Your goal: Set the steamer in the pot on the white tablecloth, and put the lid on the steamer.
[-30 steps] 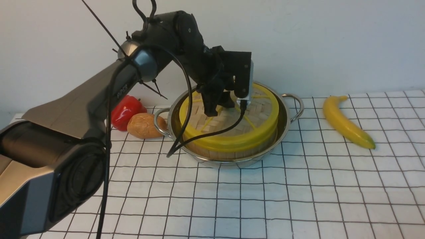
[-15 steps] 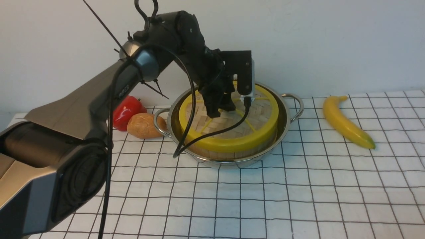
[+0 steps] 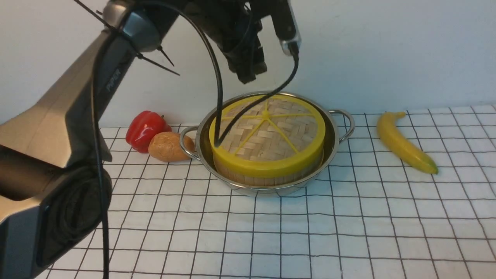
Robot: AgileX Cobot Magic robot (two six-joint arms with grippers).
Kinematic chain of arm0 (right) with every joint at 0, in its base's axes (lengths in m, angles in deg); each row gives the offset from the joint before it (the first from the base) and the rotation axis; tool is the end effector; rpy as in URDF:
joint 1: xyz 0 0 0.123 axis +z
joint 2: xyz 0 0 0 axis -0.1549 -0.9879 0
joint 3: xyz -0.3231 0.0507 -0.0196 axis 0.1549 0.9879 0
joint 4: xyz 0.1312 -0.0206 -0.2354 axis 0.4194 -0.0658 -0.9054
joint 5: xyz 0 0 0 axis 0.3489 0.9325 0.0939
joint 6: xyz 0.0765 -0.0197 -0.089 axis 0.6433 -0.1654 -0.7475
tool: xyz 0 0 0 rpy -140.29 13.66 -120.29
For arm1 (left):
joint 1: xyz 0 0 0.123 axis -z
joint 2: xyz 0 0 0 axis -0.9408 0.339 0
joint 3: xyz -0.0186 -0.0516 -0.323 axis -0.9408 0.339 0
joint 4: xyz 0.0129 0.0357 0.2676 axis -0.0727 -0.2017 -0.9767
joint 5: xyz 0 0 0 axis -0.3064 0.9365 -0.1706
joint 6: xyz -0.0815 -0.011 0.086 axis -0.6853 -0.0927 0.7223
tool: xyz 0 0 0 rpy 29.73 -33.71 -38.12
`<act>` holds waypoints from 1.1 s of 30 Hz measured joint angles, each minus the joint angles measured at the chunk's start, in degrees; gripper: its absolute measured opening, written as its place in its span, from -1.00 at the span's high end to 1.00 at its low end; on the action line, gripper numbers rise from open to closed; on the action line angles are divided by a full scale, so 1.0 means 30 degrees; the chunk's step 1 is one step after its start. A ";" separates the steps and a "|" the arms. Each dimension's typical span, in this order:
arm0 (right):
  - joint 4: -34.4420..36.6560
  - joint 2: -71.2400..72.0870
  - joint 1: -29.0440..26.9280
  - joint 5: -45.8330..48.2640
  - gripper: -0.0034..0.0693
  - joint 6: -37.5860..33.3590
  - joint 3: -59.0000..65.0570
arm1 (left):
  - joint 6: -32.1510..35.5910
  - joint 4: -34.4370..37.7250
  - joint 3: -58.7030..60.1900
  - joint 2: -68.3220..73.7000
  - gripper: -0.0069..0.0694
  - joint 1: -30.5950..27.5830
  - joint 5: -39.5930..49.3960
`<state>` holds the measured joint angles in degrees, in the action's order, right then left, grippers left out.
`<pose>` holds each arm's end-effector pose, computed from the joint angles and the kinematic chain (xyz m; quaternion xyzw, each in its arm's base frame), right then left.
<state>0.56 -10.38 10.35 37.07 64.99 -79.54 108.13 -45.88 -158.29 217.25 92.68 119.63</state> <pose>0.0560 0.0109 0.1712 -0.0327 0.7952 0.0407 0.6041 0.5154 -0.2278 0.3612 0.6014 0.7220 0.0437 0.3395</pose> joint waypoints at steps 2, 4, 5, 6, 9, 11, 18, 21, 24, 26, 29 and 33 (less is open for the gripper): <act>0.0000 0.0000 0.0000 0.0000 0.24 0.0000 0.0000 | -0.2595 0.0000 -0.0227 -0.0687 -0.20 0.0000 0.0036; 0.0000 0.0000 0.0000 0.0000 0.24 0.0000 0.0000 | -0.4572 0.0018 -0.0262 -0.1155 -0.20 0.0000 0.0061; 0.0000 0.0000 0.0000 0.0000 0.24 0.0000 0.0000 | -0.5013 0.0018 -0.0262 -0.1315 -0.20 0.0000 0.0061; 0.0000 0.0000 0.0000 0.0000 0.24 0.0000 0.0000 | -0.6862 0.0018 -0.0262 -0.1743 -0.20 0.0000 0.0061; 0.0000 0.0000 0.0000 0.0000 0.24 0.0000 0.0000 | -0.9615 0.0018 -0.0284 -0.2402 -0.20 0.0000 0.0101; 0.0000 0.0000 0.0000 0.0000 0.24 0.0000 0.0000 | -1.1462 0.0035 -0.0333 -0.2788 -0.20 0.0000 0.0117; 0.0000 0.0000 0.0000 0.0000 0.24 0.0000 0.0000 | -1.3498 -0.0935 -0.0343 -0.2932 -0.20 0.0000 0.0093; 0.0000 0.0000 0.0000 0.0000 0.24 0.0000 0.0000 | -1.3592 -0.1309 -0.0343 -0.2911 -0.20 0.0000 -0.0032; 0.0000 0.0000 0.0000 0.0000 0.24 0.0000 0.0000 | -1.3623 -0.1775 -0.0343 -0.2911 -0.20 0.0000 -0.0064; 0.0000 0.0000 0.0000 0.0000 0.24 0.0000 0.0000 | -1.3933 -0.2100 -0.0325 -0.2911 -0.20 0.0000 -0.0064; 0.0000 0.0000 0.0000 -0.0009 0.24 0.0000 0.0000 | -1.4608 -0.2953 0.0692 -0.3699 -0.20 -0.0091 -0.0081; 0.0000 0.0000 0.0000 -0.0033 0.24 0.0000 0.0000 | -1.4871 -0.3660 0.5248 -0.7215 -0.20 -0.0322 -0.1740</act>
<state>0.56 -10.38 10.35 36.97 64.99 -79.54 63.52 -56.87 -142.54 195.60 91.72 114.41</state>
